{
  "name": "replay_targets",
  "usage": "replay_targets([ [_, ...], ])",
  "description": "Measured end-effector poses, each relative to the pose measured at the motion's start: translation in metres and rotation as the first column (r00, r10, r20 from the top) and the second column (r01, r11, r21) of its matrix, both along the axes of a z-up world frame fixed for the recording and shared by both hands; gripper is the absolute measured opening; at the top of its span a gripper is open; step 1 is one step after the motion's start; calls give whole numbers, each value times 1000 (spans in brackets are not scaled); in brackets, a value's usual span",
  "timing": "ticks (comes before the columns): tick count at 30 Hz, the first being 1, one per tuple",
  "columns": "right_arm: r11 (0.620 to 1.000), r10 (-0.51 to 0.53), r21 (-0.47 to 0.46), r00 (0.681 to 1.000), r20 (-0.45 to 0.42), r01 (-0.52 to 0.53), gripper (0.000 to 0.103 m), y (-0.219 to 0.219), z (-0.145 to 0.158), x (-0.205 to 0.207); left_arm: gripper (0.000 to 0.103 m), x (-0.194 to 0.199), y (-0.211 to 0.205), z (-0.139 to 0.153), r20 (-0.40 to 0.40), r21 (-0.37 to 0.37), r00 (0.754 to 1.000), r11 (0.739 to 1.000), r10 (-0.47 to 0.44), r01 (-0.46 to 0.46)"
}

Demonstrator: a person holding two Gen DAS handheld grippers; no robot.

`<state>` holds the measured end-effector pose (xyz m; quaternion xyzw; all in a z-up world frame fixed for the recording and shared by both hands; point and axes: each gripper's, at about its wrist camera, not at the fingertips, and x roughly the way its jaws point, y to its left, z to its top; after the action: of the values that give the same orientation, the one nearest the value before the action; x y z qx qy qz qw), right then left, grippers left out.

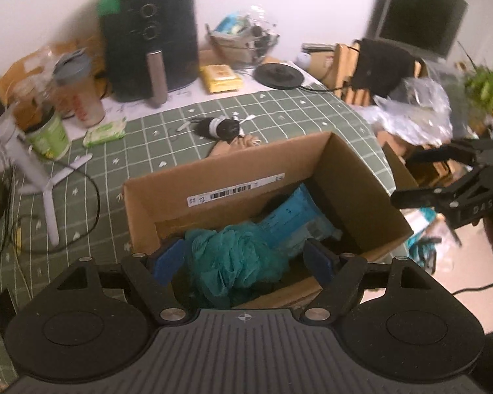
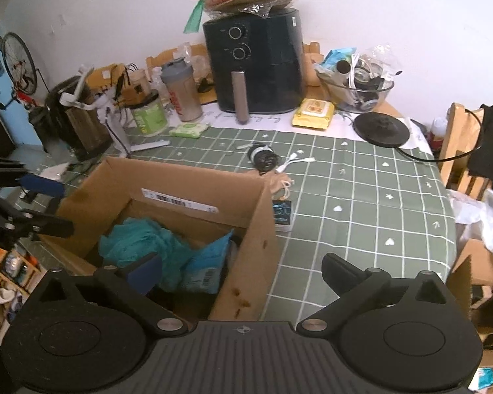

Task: Organize soft objects

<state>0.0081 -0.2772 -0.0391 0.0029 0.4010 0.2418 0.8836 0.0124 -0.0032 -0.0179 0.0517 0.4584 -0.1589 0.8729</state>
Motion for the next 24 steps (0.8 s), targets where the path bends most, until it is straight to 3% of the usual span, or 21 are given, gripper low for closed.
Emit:
replay_targets([
  [9, 998, -20, -66, 1000, -1, 20, 103, 6, -7, 6, 79, -4, 5, -1, 16, 15, 998, 998, 67, -67],
  [15, 997, -70, -42, 997, 20, 71, 103, 4, -4, 11, 79, 1, 7, 0, 27, 25, 996, 996, 86, -87],
  [21, 992, -81, -86, 993, 86, 88, 103, 6, -5, 19, 79, 4, 14, 5, 57, 0, 994, 995, 96, -96],
  [24, 992, -89, -84, 993, 74, 95, 103, 5, -4, 27, 79, 9, 18, 5, 62, -11, 992, 994, 108, -108],
])
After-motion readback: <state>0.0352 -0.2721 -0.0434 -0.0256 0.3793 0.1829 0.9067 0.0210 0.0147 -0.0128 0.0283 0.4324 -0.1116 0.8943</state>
